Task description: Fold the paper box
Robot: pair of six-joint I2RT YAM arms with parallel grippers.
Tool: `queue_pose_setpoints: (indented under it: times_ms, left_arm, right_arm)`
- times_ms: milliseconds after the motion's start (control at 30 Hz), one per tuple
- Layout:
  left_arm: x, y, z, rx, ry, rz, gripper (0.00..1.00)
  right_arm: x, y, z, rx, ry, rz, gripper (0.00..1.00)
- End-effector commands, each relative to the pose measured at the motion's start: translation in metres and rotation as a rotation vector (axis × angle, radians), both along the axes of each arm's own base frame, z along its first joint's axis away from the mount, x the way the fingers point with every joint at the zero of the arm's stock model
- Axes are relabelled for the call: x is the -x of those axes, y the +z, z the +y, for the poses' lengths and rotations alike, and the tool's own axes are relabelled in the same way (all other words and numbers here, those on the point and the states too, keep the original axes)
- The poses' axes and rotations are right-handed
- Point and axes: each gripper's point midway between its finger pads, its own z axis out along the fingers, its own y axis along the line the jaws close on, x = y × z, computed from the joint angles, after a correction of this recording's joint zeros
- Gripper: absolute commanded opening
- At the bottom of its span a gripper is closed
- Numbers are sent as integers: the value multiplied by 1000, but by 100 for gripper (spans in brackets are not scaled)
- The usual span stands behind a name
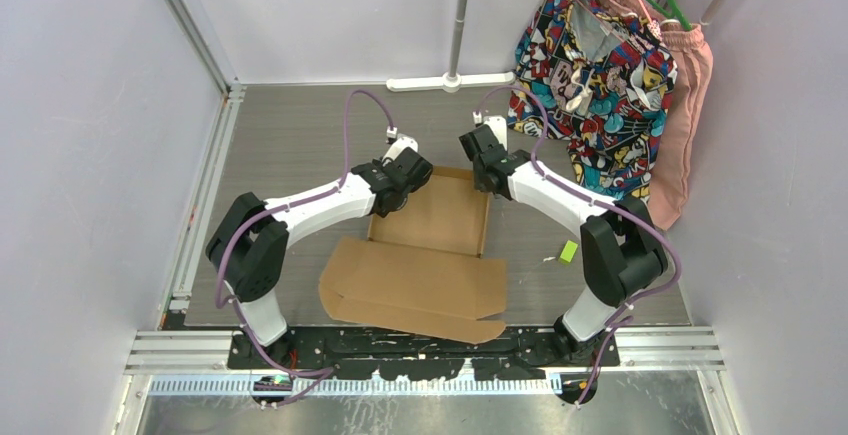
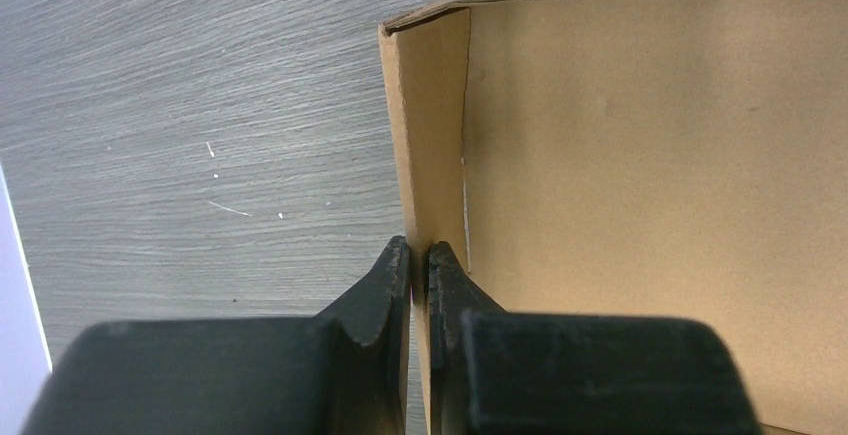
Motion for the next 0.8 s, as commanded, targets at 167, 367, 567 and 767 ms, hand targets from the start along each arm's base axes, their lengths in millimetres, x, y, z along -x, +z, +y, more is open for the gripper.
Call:
queue_pose_setpoints:
  times_ms: [167,367,567,767]
  left_arm:
    - [-7,22,5,-6,6,-58,30]
    - [-14,25,-1,62,-9,-78,38]
    - [-28,22,-3,131,-10,-85,39]
    - [-38,18,-3,151,1,-83,39]
  right_arm:
    - [-3,6,-1,28,15,-15,9]
    - [0,4,2,10,41,-11,9]
    - [2,3,3,6,54,-8,9]
    - [6,1,2,1,57,-5,9]
